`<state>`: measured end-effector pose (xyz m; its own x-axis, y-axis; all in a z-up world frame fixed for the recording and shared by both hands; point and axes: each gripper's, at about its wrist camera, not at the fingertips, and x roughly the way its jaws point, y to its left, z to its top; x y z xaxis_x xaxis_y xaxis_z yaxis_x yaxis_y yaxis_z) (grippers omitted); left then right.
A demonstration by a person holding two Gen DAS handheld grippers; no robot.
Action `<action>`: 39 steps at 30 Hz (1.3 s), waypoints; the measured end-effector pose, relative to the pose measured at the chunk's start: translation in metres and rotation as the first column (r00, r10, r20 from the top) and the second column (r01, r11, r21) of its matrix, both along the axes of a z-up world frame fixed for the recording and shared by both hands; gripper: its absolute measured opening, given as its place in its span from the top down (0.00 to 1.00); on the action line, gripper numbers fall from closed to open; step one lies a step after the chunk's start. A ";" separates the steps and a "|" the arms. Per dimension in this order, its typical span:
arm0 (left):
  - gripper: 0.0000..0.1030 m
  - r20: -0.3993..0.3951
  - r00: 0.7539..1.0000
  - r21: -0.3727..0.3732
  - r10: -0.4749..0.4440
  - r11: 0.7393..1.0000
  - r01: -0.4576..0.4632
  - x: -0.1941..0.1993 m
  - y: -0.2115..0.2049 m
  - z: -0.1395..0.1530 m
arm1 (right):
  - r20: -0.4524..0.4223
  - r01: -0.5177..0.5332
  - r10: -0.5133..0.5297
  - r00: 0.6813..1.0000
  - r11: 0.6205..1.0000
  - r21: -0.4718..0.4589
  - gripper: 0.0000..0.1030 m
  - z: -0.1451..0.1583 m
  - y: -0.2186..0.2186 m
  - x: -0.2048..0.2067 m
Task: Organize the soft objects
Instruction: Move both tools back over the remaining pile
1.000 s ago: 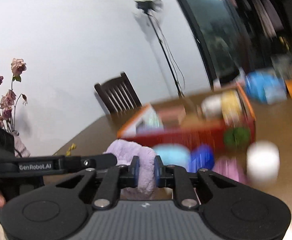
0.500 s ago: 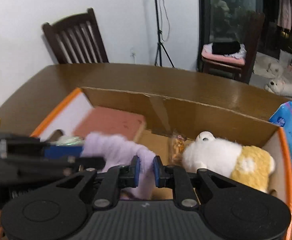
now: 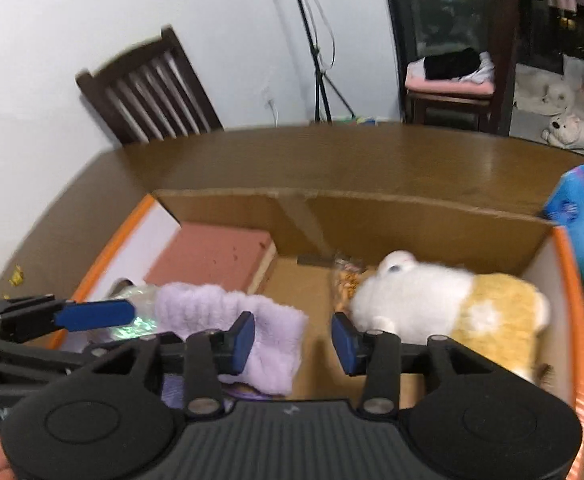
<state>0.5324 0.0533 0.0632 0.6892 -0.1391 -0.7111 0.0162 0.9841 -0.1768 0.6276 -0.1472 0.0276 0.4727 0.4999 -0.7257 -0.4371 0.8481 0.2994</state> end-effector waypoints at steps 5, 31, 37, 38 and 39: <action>0.25 0.119 0.993 0.050 0.016 0.998 -0.022 -0.050 -0.002 0.042 | 0.119 0.022 -0.023 0.993 1.000 0.014 0.51 0.048 -0.046 -0.047; 0.08 0.171 0.984 0.067 0.046 0.996 -0.058 -0.294 -0.053 -0.058 | 0.226 0.095 -0.115 0.967 0.991 0.098 0.37 -0.042 -0.138 -0.351; 0.09 0.205 0.979 0.047 -0.007 0.999 -0.003 -0.273 -0.076 -0.053 | 0.282 0.178 -0.202 0.938 0.978 0.108 0.37 -0.037 -0.145 -0.333; 0.09 0.208 0.978 0.061 -0.013 0.998 0.000 -0.265 -0.080 -0.055 | 0.298 0.195 -0.210 0.931 0.978 0.078 0.37 -0.038 -0.143 -0.328; 0.12 0.208 0.978 0.067 -0.014 0.998 0.000 -0.258 -0.082 -0.057 | 0.318 0.210 -0.213 0.924 0.977 0.044 0.37 -0.039 -0.141 -0.326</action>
